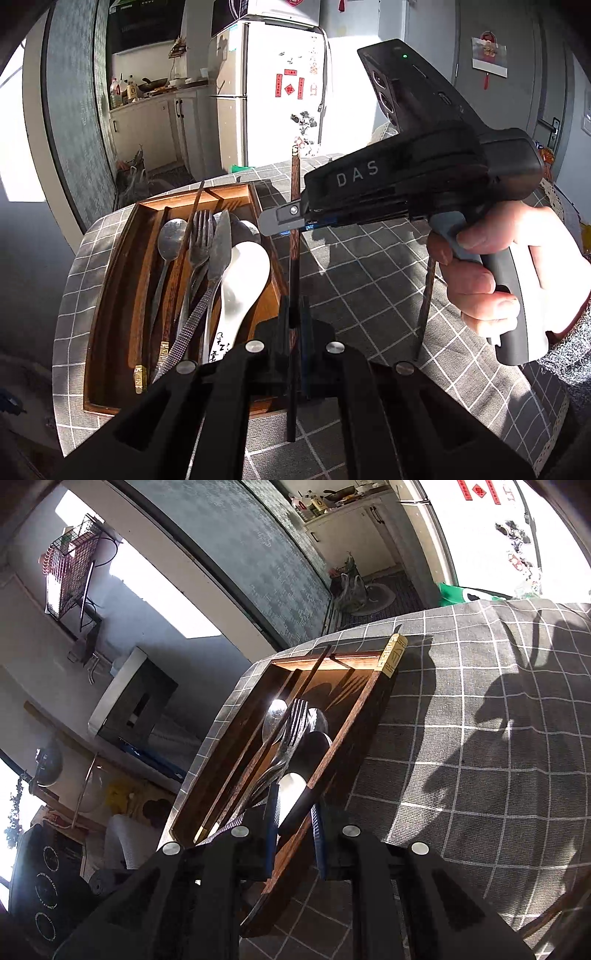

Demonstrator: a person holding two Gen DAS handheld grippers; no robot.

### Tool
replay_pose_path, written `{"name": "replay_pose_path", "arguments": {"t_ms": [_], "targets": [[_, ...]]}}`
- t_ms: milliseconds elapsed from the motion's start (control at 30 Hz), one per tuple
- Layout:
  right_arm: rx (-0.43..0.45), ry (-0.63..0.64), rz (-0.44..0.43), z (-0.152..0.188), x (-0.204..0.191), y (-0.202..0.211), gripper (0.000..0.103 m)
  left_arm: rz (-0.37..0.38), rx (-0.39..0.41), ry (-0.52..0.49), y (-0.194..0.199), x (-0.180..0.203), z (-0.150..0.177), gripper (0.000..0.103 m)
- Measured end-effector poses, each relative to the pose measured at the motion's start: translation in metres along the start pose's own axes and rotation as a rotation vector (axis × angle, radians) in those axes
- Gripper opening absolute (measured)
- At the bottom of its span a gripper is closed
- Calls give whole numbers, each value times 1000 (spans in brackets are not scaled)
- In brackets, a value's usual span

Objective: Organize utensils
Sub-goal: 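Lower the chopstick into the tray among the utensils, release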

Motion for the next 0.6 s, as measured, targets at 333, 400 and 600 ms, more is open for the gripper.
{"name": "replay_pose_path", "arguments": {"t_ms": [333,400,600], "targets": [[-40,32,-26,-5,-21,-35,27,-142,-52,97,-12,-44,5,6],[-28,42,-34,-4,-23,-26,28,-142,-59,101,-16,-50,4,6],[25,71,-30,5,-21,21,41,-194,-53,44,-27,-49,-1,7]]}}
Point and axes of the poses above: each gripper's, at about its wrist camera, not at the fingertips, and y roughly against the way its jaws point, x to its right, z to its underside, the point moved 3 cm from there along -y, roughly the way its jaws point, and after that the axes turned 10 degrees about -z, right-handed, at the moved point
